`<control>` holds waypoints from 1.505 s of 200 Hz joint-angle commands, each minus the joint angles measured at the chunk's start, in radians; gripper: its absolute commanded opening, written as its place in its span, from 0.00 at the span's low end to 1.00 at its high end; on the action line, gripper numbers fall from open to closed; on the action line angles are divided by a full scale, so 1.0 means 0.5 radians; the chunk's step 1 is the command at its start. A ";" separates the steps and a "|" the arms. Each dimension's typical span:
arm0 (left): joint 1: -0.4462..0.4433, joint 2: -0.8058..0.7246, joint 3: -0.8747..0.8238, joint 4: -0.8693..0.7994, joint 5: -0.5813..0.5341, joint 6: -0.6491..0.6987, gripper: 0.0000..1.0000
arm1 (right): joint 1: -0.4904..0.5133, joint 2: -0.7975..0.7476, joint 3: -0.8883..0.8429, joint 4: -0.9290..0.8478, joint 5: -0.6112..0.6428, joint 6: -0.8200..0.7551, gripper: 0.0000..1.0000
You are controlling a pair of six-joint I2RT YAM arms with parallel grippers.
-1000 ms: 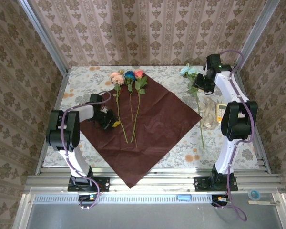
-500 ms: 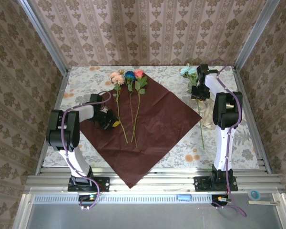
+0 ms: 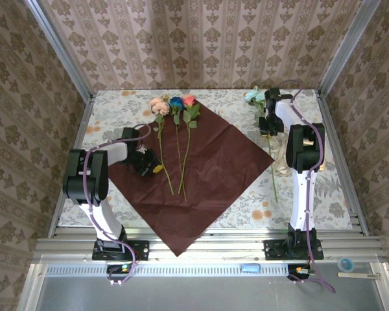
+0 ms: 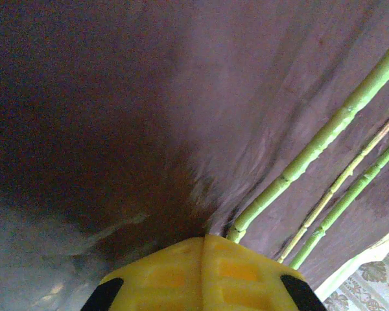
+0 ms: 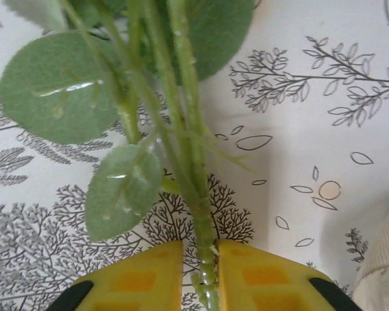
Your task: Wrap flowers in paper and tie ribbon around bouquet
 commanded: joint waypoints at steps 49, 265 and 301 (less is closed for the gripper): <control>-0.005 0.044 0.053 -0.104 -0.040 0.056 0.00 | 0.113 -0.185 -0.006 0.048 0.380 -0.092 0.00; -0.016 0.004 0.004 -0.055 -0.026 0.049 0.00 | 0.685 -0.791 -0.272 0.531 -0.236 0.795 0.00; -0.017 -0.007 0.000 -0.064 -0.018 0.057 0.00 | 0.823 -0.303 0.054 0.463 -0.432 1.003 0.00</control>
